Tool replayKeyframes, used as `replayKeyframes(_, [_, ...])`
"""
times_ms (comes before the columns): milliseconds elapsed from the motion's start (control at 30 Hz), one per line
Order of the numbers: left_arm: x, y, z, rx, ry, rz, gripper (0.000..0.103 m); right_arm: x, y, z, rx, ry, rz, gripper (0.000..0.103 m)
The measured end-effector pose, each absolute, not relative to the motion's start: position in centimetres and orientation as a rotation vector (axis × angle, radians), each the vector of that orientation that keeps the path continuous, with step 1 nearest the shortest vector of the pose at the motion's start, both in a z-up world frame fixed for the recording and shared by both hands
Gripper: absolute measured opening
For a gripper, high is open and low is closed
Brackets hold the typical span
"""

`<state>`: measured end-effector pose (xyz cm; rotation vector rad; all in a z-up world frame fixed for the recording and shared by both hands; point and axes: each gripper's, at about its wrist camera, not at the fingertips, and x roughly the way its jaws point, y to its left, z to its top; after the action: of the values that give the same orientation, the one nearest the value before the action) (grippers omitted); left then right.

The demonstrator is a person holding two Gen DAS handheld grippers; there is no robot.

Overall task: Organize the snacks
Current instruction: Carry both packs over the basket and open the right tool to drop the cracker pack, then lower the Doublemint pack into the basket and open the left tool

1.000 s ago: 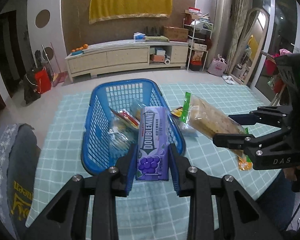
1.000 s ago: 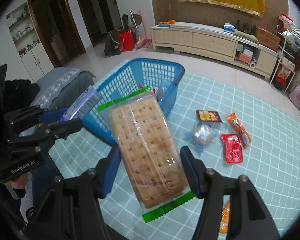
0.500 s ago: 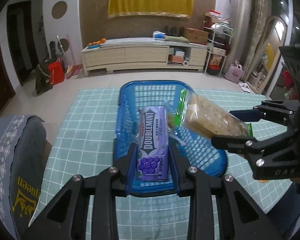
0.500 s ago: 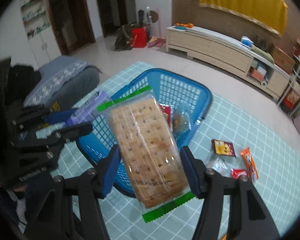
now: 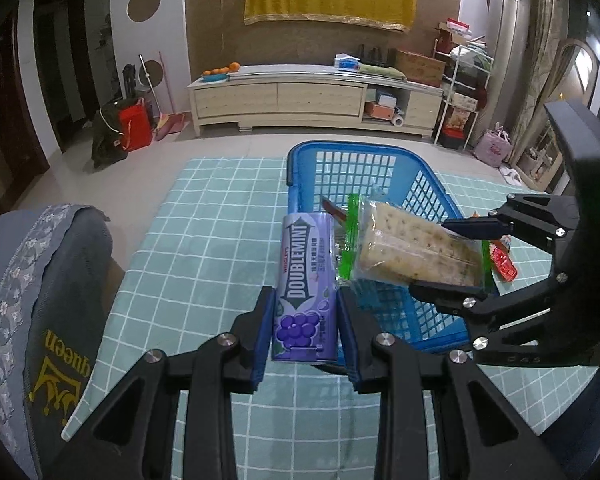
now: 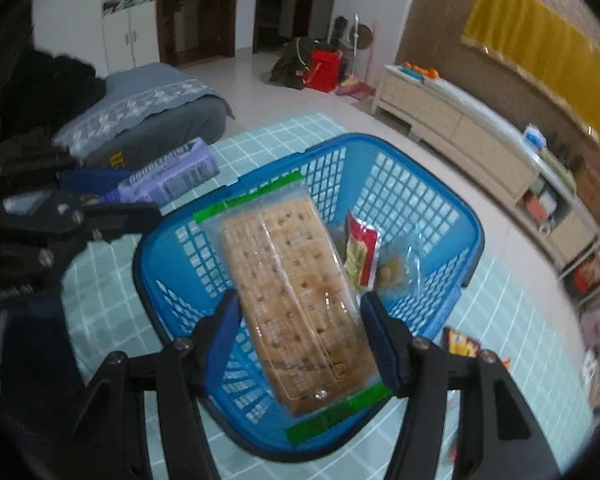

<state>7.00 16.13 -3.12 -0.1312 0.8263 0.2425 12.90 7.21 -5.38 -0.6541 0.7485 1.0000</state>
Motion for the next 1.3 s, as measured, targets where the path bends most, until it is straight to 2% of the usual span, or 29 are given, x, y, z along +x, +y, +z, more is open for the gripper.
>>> replayKeyframes(133, [6.7,16.3,-2.9,-0.124,0.828,0.257,0.029,13.0,7.9,-6.1,-0.686,0.749,1.020,0.069])
replayKeyframes(200, [6.6,16.5,-3.0,-0.124,0.833,0.261,0.029,13.2,7.8,-6.0,-0.679,0.750,1.021,0.085])
replayKeyframes(233, [6.6,16.5,-3.1,-0.122,0.836,0.261,0.029,13.2,7.7,-6.0,-0.667,0.759,1.032,0.087])
replayKeyframes(500, [7.1,15.0,-2.5,-0.111,0.834,0.232,0.029,14.2,4.9,-4.5,-0.494,0.853,0.992,0.096])
replayKeyframes(600, [7.6,14.3,-2.2,-0.097,0.832,0.212,0.029,14.7,3.3,-3.4,-0.408,0.872,0.939,0.097])
replayKeyframes(733, [8.7,13.3,-2.0,-0.091,0.835,0.178,0.029,15.2,1.8,-2.5,-0.358,0.869,0.865,0.102])
replayKeyframes(933, [10.8,12.1,-2.3,-0.075,0.856,0.134,0.029,15.9,0.2,-2.2,-0.331,0.878,0.784,0.103])
replayKeyframes(1300, [14.4,12.1,-5.9,-0.115,0.946,0.109,0.029,18.3,-0.8,-3.3,-0.289,0.940,0.648,0.103])
